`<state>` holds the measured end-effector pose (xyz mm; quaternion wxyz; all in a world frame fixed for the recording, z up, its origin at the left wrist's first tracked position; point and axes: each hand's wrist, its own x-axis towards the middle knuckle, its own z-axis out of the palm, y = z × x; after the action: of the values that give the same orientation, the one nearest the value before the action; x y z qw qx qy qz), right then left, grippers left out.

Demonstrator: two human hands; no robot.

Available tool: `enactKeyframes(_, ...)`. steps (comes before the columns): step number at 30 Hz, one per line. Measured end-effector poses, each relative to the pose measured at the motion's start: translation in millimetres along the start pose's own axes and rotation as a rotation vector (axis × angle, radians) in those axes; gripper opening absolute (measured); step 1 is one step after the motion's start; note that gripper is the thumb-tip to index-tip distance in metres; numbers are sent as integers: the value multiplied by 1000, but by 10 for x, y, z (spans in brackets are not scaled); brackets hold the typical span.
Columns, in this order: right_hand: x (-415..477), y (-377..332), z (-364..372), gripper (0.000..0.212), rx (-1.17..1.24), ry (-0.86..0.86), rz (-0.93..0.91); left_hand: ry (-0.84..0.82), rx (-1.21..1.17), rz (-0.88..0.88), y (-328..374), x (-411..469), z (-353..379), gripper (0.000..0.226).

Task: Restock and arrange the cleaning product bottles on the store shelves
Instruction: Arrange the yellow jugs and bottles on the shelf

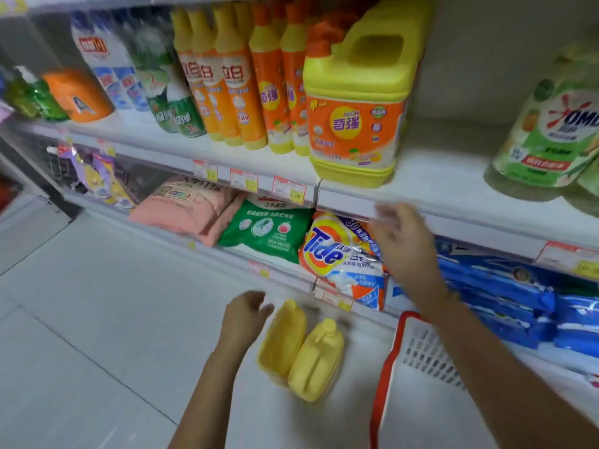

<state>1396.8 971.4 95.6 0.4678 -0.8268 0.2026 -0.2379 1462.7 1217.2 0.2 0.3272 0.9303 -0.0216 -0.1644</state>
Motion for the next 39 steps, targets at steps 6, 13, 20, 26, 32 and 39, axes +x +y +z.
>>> enactKeyframes(6,-1167,896,1077,18,82,-393,467,-211,23,-118,-546,36,475,34)
enactKeyframes(13,-1502,1058,1570,19,413,-380,1047,-165,21,-59,-599,14,611,41)
enactKeyframes(20,-1369,876,1249,14,356,-261,977,-112,-21,-122,-657,-157,592,45)
enactKeyframes(26,-1200,90,346,28,307,-454,582,-255,164,-145,-367,-295,350,25)
enactKeyframes(32,-917,-785,-775,30,438,-329,272,-536,-540,25,408,-883,64,70)
enactKeyframes(39,-655,-1344,-1542,42,706,-104,41,-384,-864,465,1630,-910,-108,47)
